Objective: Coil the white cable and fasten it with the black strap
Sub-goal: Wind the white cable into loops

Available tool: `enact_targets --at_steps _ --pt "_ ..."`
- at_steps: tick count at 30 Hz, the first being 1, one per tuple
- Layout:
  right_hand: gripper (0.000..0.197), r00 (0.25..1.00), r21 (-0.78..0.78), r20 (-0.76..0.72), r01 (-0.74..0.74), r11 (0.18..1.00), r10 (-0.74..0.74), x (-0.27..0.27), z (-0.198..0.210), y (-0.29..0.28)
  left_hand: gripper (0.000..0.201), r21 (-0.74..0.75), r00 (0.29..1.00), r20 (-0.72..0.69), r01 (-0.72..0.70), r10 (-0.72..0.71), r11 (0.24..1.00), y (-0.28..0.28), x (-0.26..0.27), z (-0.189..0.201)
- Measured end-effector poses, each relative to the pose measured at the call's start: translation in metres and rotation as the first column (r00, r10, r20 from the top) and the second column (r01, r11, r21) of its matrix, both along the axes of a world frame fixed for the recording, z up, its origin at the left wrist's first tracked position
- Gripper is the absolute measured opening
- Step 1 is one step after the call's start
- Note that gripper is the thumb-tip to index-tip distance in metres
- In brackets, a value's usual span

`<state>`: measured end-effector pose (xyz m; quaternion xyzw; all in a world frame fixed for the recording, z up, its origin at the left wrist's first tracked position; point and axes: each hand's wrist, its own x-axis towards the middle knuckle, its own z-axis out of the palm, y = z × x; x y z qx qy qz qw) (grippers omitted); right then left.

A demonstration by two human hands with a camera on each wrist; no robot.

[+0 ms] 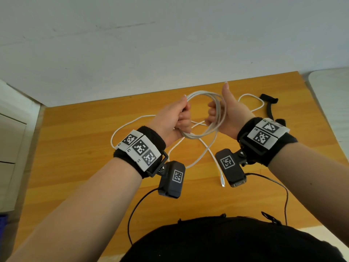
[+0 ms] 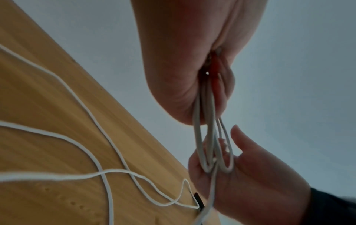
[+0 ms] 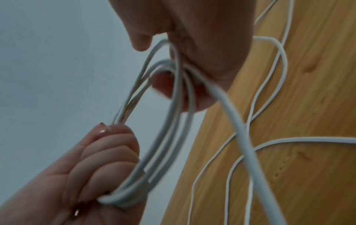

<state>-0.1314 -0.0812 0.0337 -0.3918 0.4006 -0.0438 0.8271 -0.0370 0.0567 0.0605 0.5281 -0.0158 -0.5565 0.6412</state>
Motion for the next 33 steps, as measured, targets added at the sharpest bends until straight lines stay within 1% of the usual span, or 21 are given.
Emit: enact_targets --at_steps 2,3,4,6,7,8,9,11,13,16,18,20,24,25,26,27,28,29,30,31,33 --pt "0.058 0.991 0.008 0.011 -0.132 0.991 0.132 -0.006 -0.004 0.003 0.037 -0.030 0.992 -0.063 -0.111 0.109 0.993 0.001 0.006 0.000" --pt "0.051 0.978 -0.006 0.013 -0.209 0.978 0.209 -0.009 -0.005 0.006 0.037 -0.041 0.981 -0.101 -0.173 0.168 0.984 0.002 0.009 0.000" --pt "0.038 0.961 -0.027 0.005 -0.277 0.961 0.277 -0.013 -0.007 0.011 0.038 -0.050 0.966 -0.135 -0.231 0.223 0.972 0.003 0.013 0.000" --pt "0.013 0.928 -0.057 -0.046 -0.371 0.927 0.369 -0.020 -0.012 0.024 0.038 -0.068 0.936 -0.178 -0.320 0.304 0.945 0.003 0.019 0.001" --pt "0.006 0.907 -0.061 -0.070 -0.420 0.906 0.416 -0.022 -0.015 0.030 0.039 -0.077 0.926 -0.185 -0.348 0.329 0.935 0.003 0.022 0.002" --pt "0.004 0.880 -0.060 -0.091 -0.472 0.879 0.466 -0.024 -0.018 0.035 0.039 -0.083 0.920 -0.184 -0.366 0.347 0.927 0.003 0.024 0.003" --pt "0.007 0.853 -0.056 -0.108 -0.517 0.854 0.510 -0.025 -0.019 0.041 0.039 -0.088 0.916 -0.180 -0.378 0.358 0.922 0.002 0.026 0.003" --pt "0.013 0.831 -0.041 -0.124 -0.550 0.834 0.542 -0.026 -0.022 0.048 0.039 -0.091 0.912 -0.170 -0.392 0.373 0.916 0.002 0.028 0.005" --pt "0.014 0.865 -0.017 -0.097 -0.496 0.868 0.492 -0.026 -0.022 0.051 0.039 -0.091 0.909 -0.160 -0.403 0.386 0.911 0.001 0.029 0.005" --pt "0.013 0.940 0.026 -0.033 -0.339 0.941 0.339 -0.024 -0.020 0.051 0.039 -0.092 0.905 -0.143 -0.416 0.401 0.905 0.001 0.028 0.005" --pt "0.018 0.971 0.036 -0.035 -0.237 0.971 0.238 -0.022 -0.018 0.048 0.039 -0.099 0.900 -0.143 -0.427 0.412 0.899 0.001 0.028 0.005" --pt "0.019 0.988 0.026 -0.071 -0.136 0.990 0.138 -0.020 -0.015 0.046 0.039 -0.110 0.898 -0.139 -0.433 0.418 0.895 0.001 0.028 0.006" --pt "0.009 0.984 -0.068 -0.178 -0.040 0.997 0.027 -0.017 -0.016 0.042 0.037 -0.109 0.916 -0.068 -0.401 0.396 0.910 0.000 0.028 0.006" --pt "0.007 0.975 -0.122 -0.222 -0.042 0.992 0.014 -0.015 -0.017 0.041 0.036 -0.105 0.923 -0.034 -0.385 0.383 0.917 0.000 0.027 0.006" --pt "0.011 0.959 -0.220 -0.282 -0.087 0.972 0.022 -0.014 -0.019 0.040 0.036 -0.104 0.930 0.003 -0.366 0.368 0.925 -0.001 0.026 0.007" --pt "0.018 0.935 -0.349 -0.351 -0.179 0.920 0.049 -0.014 -0.022 0.039 0.036 -0.105 0.936 0.040 -0.345 0.351 0.933 -0.002 0.024 0.006" --pt "0.022 0.903 -0.484 -0.420 -0.306 0.820 0.089 -0.014 -0.023 0.038 0.035 -0.108 0.940 0.076 -0.323 0.332 0.940 -0.003 0.023 0.007" --pt "0.024 0.866 -0.597 -0.483 -0.432 0.676 0.128 -0.014 -0.023 0.038 0.035 -0.108 0.943 0.112 -0.303 0.315 0.947 -0.004 0.021 0.007" --pt "0.026 0.830 -0.665 -0.535 -0.530 0.527 0.159 -0.015 -0.023 0.039 0.035 -0.103 0.943 0.148 -0.285 0.298 0.953 -0.005 0.020 0.008" --pt "0.029 0.788 -0.683 -0.585 -0.606 0.409 0.191 -0.014 -0.023 0.039 0.034 -0.094 0.941 0.186 -0.269 0.282 0.959 -0.006 0.018 0.008" --pt "0.041 0.668 -0.620 -0.694 -0.744 0.248 0.270 -0.013 -0.022 0.040 0.032 -0.074 0.926 0.298 -0.219 0.232 0.973 -0.008 0.015 0.006"
